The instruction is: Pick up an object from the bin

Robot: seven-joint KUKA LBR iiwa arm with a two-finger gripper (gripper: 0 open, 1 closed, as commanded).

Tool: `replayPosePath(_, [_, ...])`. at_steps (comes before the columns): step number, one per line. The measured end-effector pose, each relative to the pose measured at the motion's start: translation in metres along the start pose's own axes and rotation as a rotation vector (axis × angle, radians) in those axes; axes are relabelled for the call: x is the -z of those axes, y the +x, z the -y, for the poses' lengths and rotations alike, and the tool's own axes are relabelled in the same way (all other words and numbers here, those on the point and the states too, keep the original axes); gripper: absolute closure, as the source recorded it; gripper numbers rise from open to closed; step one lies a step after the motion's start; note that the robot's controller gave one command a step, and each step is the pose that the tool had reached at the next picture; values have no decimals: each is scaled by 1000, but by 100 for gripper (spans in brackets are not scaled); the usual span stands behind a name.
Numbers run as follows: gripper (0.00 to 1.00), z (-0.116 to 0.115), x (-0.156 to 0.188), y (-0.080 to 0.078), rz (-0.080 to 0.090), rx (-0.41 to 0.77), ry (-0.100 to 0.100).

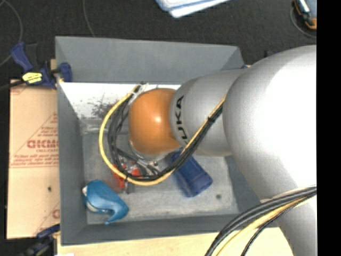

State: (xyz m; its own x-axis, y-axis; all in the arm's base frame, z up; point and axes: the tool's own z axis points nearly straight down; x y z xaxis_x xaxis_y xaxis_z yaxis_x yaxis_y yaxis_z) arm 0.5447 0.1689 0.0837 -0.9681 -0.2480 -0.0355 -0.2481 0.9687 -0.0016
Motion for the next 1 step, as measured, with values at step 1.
replayPosePath(1, [100, -2, 50, 6, 7, -23, -2])
